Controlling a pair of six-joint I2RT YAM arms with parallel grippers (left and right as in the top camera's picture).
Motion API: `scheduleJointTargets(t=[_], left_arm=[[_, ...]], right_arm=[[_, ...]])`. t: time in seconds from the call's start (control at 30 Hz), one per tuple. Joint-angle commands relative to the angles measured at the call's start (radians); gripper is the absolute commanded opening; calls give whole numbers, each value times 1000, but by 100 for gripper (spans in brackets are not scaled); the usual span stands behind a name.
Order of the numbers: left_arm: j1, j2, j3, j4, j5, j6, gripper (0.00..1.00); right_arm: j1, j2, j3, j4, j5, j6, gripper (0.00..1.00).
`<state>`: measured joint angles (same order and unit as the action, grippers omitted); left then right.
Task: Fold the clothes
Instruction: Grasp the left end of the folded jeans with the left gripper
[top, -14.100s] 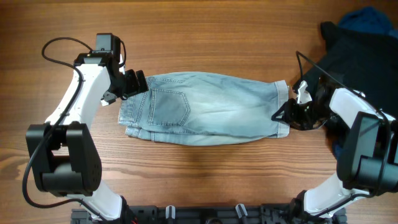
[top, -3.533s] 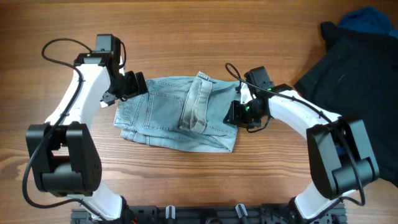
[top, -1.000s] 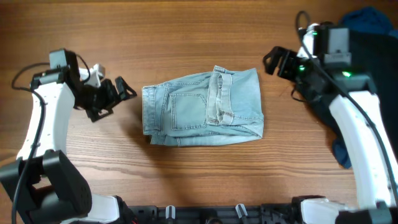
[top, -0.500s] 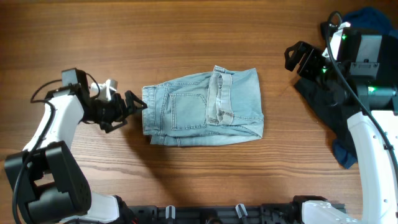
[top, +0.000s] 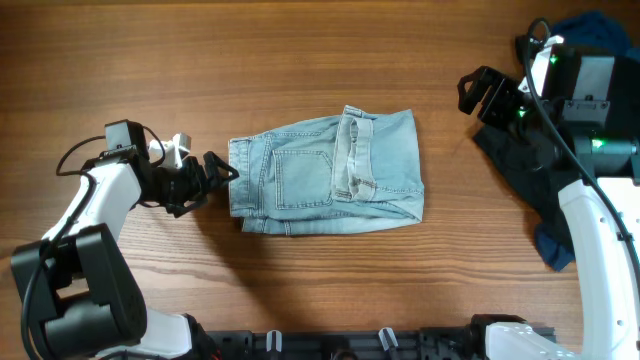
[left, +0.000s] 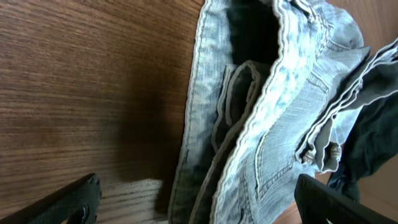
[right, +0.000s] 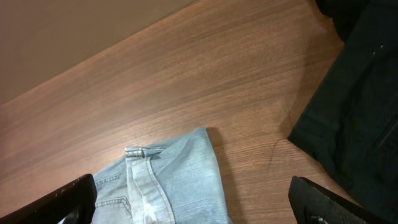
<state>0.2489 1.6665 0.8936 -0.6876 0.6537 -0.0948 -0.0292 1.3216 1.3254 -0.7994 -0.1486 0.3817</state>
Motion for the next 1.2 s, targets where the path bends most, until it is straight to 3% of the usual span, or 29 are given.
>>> scheduleJointTargets(t=[0.0,0.23,0.77,1.17], left_arm=[[0,53,-10,12,16,-19,100],[0,125,-10,50,109,-18,100],[-47,161,-10,81,109,-19,100],[-122,163,-10,154,104,-94,100]], right_arm=[[-3,-10,25,6,-8,12,100],[-3,-10,25,5,-8,11,100],[-3,-10,25,4,-8,-16,100],[-3,-10,25,6,-8,-19,100]])
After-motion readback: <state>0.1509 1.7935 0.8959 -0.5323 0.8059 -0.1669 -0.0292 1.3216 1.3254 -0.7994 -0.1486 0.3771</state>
